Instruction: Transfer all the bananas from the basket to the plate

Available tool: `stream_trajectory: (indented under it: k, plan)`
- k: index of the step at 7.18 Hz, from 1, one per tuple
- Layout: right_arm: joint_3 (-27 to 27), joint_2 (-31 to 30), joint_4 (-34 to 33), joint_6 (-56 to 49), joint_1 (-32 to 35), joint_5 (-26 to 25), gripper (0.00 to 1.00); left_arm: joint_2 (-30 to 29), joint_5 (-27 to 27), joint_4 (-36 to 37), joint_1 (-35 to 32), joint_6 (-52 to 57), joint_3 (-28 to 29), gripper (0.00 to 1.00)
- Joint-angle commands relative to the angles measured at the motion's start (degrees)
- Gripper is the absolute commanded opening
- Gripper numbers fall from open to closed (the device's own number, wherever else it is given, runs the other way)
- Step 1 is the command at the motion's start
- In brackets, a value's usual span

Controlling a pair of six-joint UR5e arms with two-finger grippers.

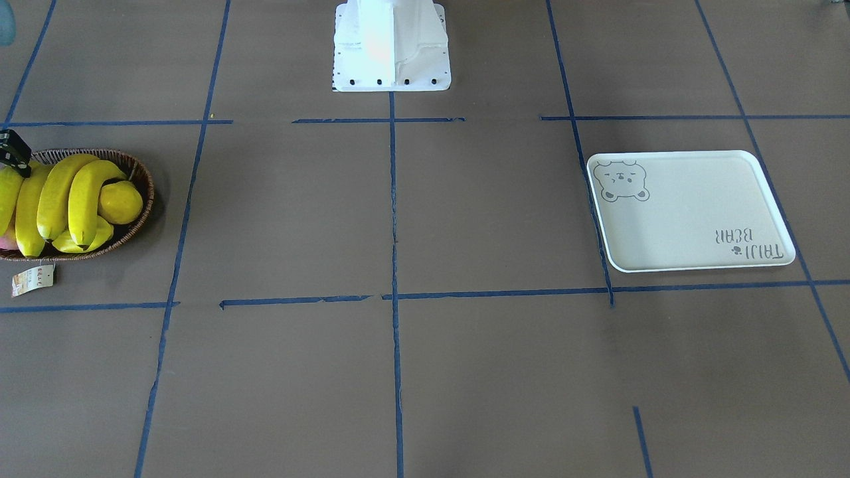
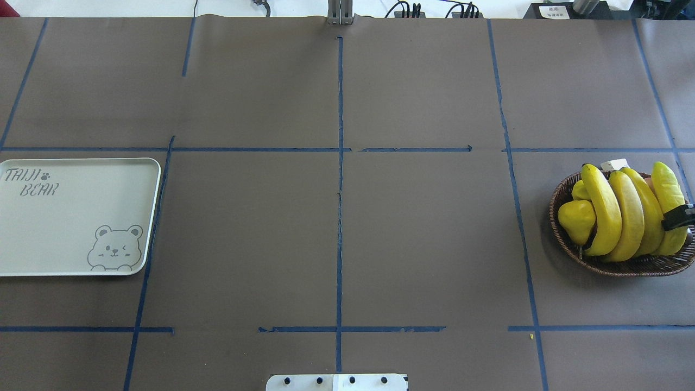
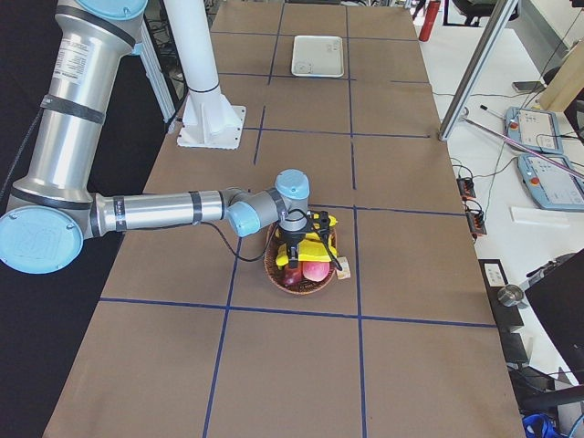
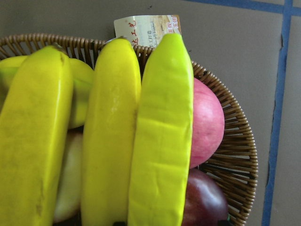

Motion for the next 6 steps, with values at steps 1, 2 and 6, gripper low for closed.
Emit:
stream_trajectory:
  k: [1,2,6]
  plan:
    - [0.1,0.0,0.0,0.0,0.1,0.2,0.07,0.0,0.0,0.0,0.0,0.0,0.0,1.00]
    - [0.5,0.1,0.0,0.0,0.2,0.3,0.01,0.0,0.0,0.0,0.0,0.0,0.0,1.00]
    - [9.0,-5.2,-1.6,-11.7,16.5,3.0,0.01,-0.3,0.1,0.0,-0.1,0.0,0.0,1.00]
